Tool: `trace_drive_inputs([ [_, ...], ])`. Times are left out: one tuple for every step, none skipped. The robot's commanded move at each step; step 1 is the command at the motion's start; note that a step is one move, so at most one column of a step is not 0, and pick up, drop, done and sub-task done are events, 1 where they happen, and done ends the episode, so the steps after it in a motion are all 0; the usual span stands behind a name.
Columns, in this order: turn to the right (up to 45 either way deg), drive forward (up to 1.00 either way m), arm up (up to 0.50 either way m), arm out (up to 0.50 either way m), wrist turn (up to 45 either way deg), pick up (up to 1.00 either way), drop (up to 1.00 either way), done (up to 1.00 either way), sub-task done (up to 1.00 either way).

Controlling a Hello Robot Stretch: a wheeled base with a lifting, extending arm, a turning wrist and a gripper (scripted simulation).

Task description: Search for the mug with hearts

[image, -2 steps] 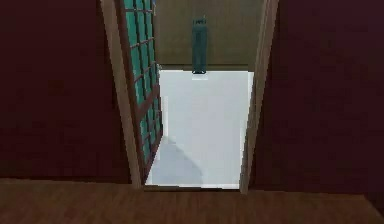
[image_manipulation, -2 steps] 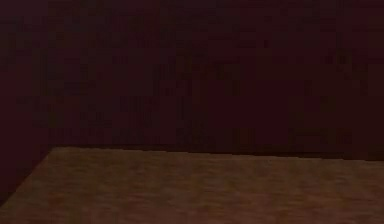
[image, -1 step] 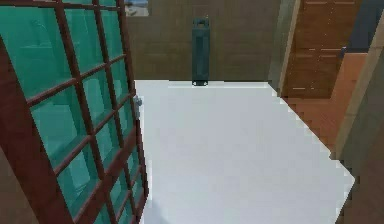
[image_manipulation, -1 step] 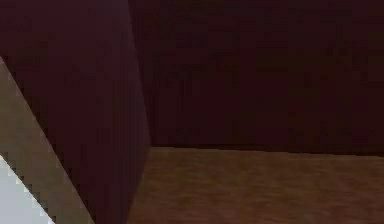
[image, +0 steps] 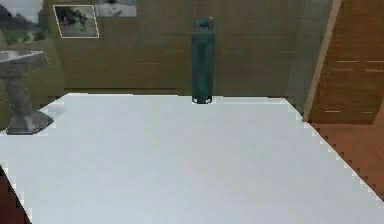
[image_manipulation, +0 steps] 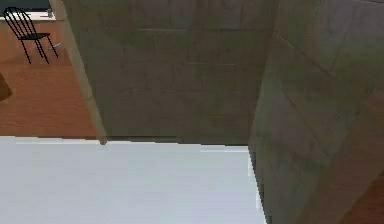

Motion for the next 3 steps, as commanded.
trace_drive_inputs([
  [0.0, 0.5, 0.0, 0.0, 0.0, 0.0, 0.0, 0.0, 0.0],
  [-36.0, 0.0, 0.0, 0.0, 0.0, 0.0, 0.0, 0.0, 0.0],
  [0.0, 0.3, 0.0, 0.0, 0.0, 0.0, 0.0, 0.0, 0.0],
])
